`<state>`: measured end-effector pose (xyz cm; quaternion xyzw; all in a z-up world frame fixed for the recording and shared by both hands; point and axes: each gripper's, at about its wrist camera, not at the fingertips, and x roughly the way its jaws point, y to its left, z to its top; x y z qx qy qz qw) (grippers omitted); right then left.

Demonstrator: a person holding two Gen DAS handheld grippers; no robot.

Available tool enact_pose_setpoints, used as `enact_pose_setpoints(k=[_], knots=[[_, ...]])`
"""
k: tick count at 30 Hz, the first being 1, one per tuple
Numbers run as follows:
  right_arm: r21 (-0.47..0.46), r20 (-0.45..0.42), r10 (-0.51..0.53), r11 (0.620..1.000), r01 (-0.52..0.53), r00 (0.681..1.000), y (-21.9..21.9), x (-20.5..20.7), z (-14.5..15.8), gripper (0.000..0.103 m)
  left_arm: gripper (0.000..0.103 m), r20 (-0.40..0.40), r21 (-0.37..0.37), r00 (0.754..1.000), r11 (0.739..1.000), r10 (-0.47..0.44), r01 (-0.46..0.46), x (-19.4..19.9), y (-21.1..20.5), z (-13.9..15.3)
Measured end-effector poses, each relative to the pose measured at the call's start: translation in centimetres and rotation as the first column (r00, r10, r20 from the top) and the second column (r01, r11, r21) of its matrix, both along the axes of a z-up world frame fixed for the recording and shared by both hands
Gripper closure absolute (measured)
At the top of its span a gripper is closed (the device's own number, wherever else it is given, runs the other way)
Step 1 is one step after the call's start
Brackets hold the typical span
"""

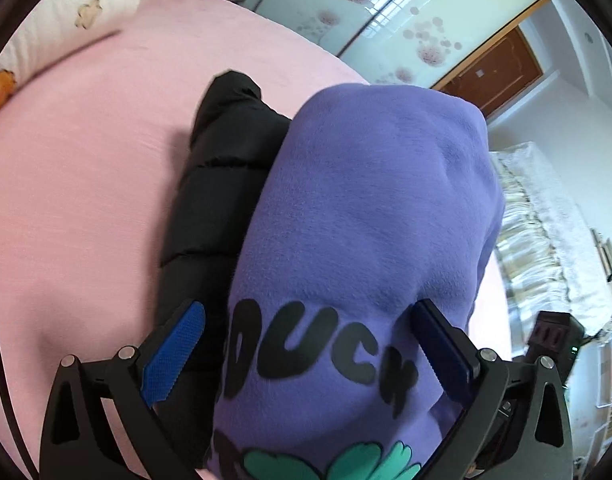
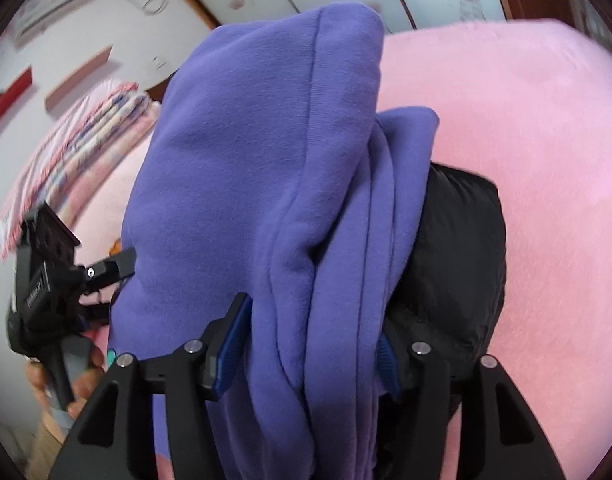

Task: Fold large clothes

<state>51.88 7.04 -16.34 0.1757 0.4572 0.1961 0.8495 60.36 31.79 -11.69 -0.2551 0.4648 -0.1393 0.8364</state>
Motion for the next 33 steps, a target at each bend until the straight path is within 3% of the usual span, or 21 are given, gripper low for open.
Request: enact_pose_setpoints(k=[3, 8, 14, 21, 30, 33], knots=[[-0.066, 0.019, 0.023, 0.998, -0.022, 1.0, 1.2, -0.3, 1.4, 0.035, 0.001, 0.018, 0.043, 1.0, 0.999, 0.006, -0.007, -1.1, 0.4, 1.2], [-0.207, 0.089, 0.054, 0.978, -0.035, 0.995, 2.6, -1.7, 4.0, 0.033, 0.001, 0.063, 0.155, 0.998, 0.988, -0.01, 0.0, -3.0, 0.6, 3.1], [-0.224, 0.134, 0.049, 0.974, -0.018, 0.99, 0.9, -4.3, 6.7, 0.033, 0.001, 0.092, 0.302, 0.994, 0.953, -0.055, 0.024, -6.3, -2.0, 5.7], [-0.205, 0.132, 0.019, 0.979, 0.008, 0.991, -3.8, -11.0, 10.4, 0.033, 0.001, 0.16, 0.391, 0.98, 0.919, -0.122, 0.05, -16.7, -7.7, 11.3], [-0.289, 0.155, -0.018, 0.955, 0.063, 0.988, -9.7, -23.1, 16.6, 0.033, 0.001, 0.177, 0.498, 0.963, 0.862, -0.202, 0.089, -29.0, -16.7, 15.2], [-0.3, 0.162, -0.043, 0.95, 0.091, 0.986, -11.8, -26.8, 18.1, 0.033, 0.001, 0.177, 0.493, 0.963, 0.865, -0.202, 0.091, -32.9, -19.2, 15.8]])
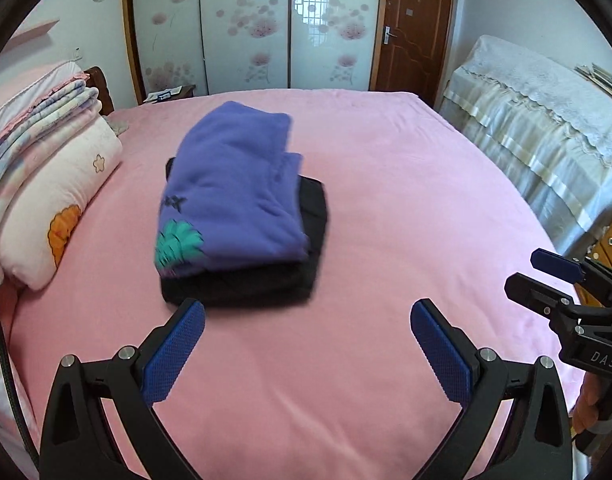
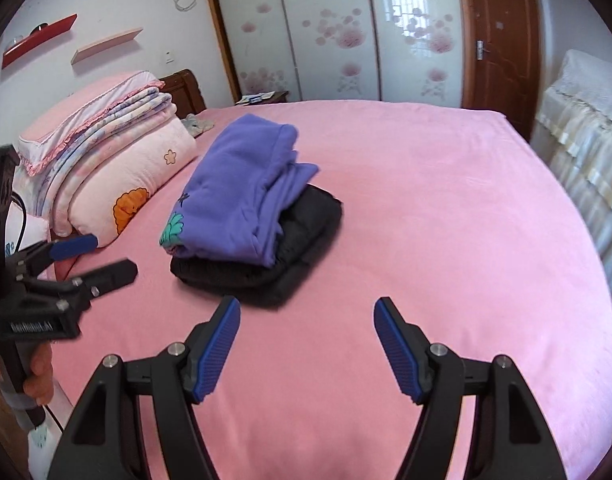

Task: Fold large clothes

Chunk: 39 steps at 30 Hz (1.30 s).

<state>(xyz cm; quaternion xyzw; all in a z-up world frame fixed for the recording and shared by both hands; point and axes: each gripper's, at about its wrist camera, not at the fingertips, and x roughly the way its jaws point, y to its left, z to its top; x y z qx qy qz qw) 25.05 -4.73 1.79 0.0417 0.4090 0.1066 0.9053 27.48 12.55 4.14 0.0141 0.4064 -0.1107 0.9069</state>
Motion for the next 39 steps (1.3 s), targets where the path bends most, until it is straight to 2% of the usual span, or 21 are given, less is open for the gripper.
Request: enact_pose_setpoints(k=[4, 13, 16, 20, 23, 26, 30, 35, 39], knots=[[-0.015, 0.006, -0.02, 1.0, 0.02, 1.0, -2.5, -4.8, 1.3, 0.033, 0.001, 0.005, -0.004, 1.0, 1.0, -0.005, 0.005, -5.4, -3.2, 0.8], [-0.027, 0.039, -0.063, 0.998, 0.064, 0.997, -7.5, -15.0, 2.9, 0.033, 0.001, 0.08, 0.019, 0.997, 1.0, -0.002, 0.001, -17.1, -8.6, 2.3], [-0.026, 0.052, -0.078, 0.996, 0.08, 0.996, -8.6, -17.9, 3.1, 0.033, 0.001, 0.089, 0.032, 0.996, 0.999, 0.024, -0.027, -19.6, -9.5, 2.5], [-0.019, 0.063, -0.098, 0.995, 0.099, 0.993, -9.7, -21.2, 2.9, 0.033, 0.001, 0.097, 0.012, 0.994, 0.998, 0.059, -0.061, -23.0, -10.5, 2.5], [-0.036, 0.078, -0.127, 0.991, 0.13, 0.989, -10.2, -23.6, 2.6, 0.033, 0.001, 0.101, 0.007, 0.992, 0.997, 0.081, -0.082, -24.4, -10.9, 2.3], [-0.016, 0.079, -0.167, 0.986, 0.168, 0.983, -11.0, -25.6, 2.5, 0.033, 0.001, 0.095, -0.009, 0.991, 0.995, 0.096, -0.096, -26.0, -11.3, 1.8], [0.001, 0.091, -0.23, 0.973, 0.231, 0.969, -12.4, -28.0, 2.5, 0.033, 0.001, 0.056, -0.035, 0.993, 0.994, 0.102, -0.1, -27.7, -11.7, 0.8], [0.003, 0.113, -0.269, 0.963, 0.27, 0.957, -13.5, -29.9, 2.6, 0.033, 0.001, 0.054, 0.003, 0.993, 0.994, 0.107, -0.107, -29.1, -12.5, -0.1], [-0.027, 0.121, -0.253, 0.966, 0.258, 0.96, -13.1, -30.4, 2.4, 0.033, 0.001, 0.057, 0.001, 0.992, 0.993, 0.115, -0.115, -30.0, -12.8, -0.4]])
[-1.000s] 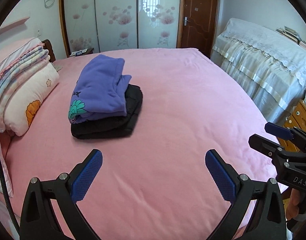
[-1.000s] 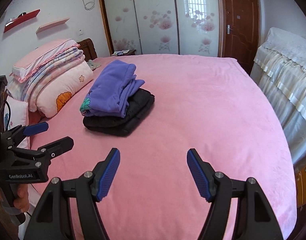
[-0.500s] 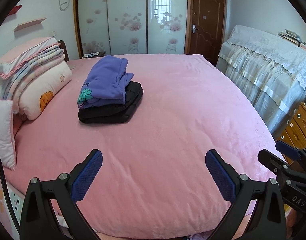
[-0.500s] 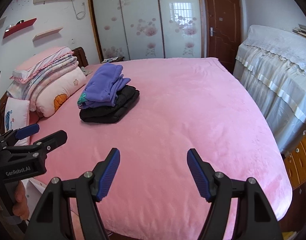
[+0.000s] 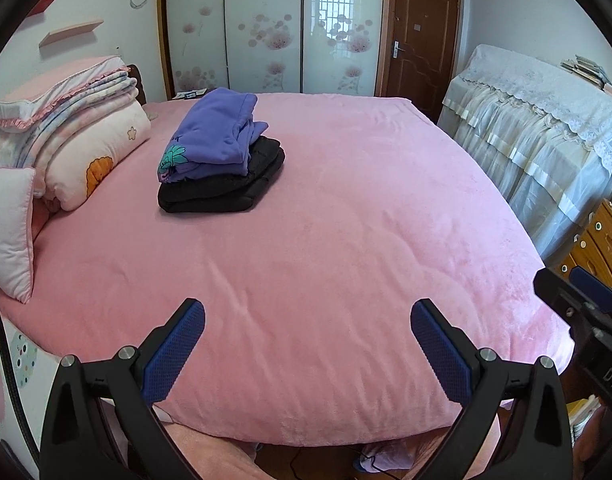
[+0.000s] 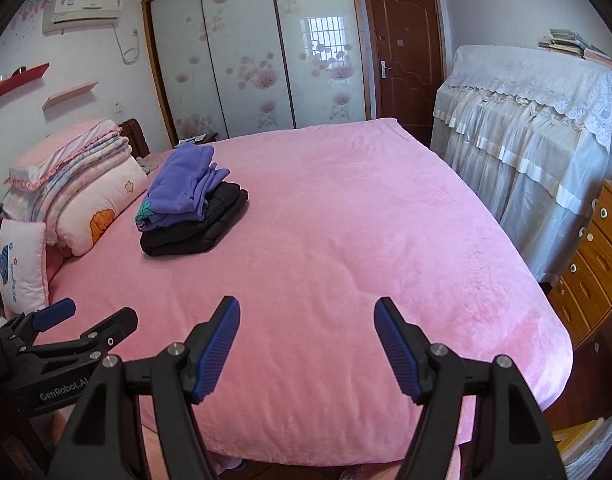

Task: Fold large clothes

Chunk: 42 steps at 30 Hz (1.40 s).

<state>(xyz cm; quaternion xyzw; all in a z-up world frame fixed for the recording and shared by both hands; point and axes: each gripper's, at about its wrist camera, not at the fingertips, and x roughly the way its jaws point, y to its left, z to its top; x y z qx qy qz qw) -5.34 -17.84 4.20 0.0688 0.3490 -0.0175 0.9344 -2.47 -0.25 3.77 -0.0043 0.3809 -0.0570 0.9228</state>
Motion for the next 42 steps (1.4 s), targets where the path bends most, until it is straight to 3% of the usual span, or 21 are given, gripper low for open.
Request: enact_pose_setpoints(k=[11, 42], knots=[[-0.029, -0.045, 0.057, 0.998, -0.058, 0.997, 1.3, 0.1, -1.2, 0.033, 0.001, -0.007, -0.028, 1.0, 1.0, -0.001, 0.001, -0.3, 0.1, 0.0], [-0.041, -0.05, 0.047, 0.998, -0.049, 0.998, 1.4, -0.1, -2.0, 0.033, 0.001, -0.03, -0.048, 0.999, 0.999, 0.018, -0.019, 0.1, -0.6, -0.5]])
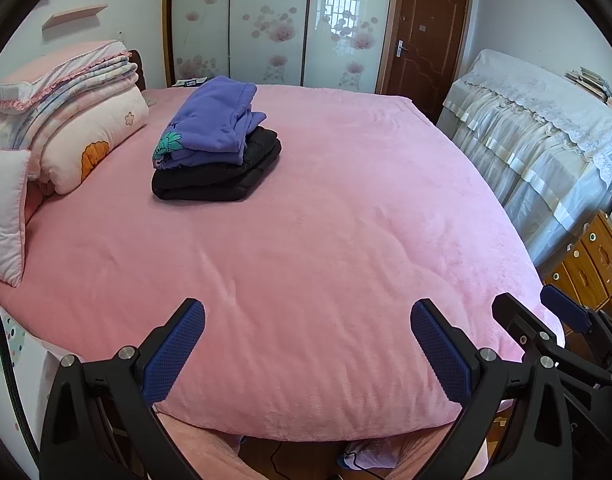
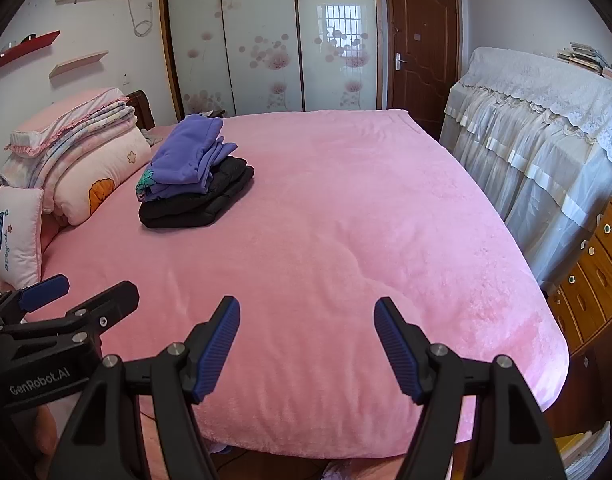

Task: Fold large clothes

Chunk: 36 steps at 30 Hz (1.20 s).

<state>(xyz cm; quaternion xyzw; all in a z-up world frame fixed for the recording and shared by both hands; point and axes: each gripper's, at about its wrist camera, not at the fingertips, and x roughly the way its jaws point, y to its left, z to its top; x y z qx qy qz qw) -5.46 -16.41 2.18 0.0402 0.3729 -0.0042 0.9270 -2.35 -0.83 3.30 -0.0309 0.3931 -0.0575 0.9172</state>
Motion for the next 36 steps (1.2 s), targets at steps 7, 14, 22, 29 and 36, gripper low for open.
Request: enact_pose_setpoints(k=[7, 14, 22, 29, 36], knots=[[-0.004, 0.002, 0.0, 1.0, 0.0, 1.0, 0.01, 0.04, 0.08, 0.033, 0.001, -0.007, 0.003, 1.0, 1.0, 0.008, -0.008, 0.07, -0.1, -0.2], [-0.004, -0.002, -0.001, 1.0, 0.001, 1.0, -0.33, 0.04, 0.08, 0.033, 0.001, -0.01, 0.001, 1.0, 1.0, 0.004, -0.004, 0.16, -0.1, -0.29], [-0.009, -0.003, -0.008, 1.0, 0.008, 1.0, -0.75, 0.05, -0.03, 0.033, 0.001, -0.004, 0.007, 1.0, 1.0, -0.007, 0.007, 0.05, 0.04, -0.47], [-0.008, -0.004, -0.006, 1.0, 0.006, 1.0, -0.84, 0.1, -0.02, 0.033, 0.001, -0.005, 0.009, 1.0, 1.0, -0.008, 0.008, -0.08, 0.18, -0.5], [-0.007, -0.002, -0.005, 1.0, 0.005, 1.0, -0.77, 0.08, -0.01, 0.033, 0.001, -0.004, 0.012, 1.0, 1.0, -0.006, 0.006, 0.05, 0.14, -0.46]])
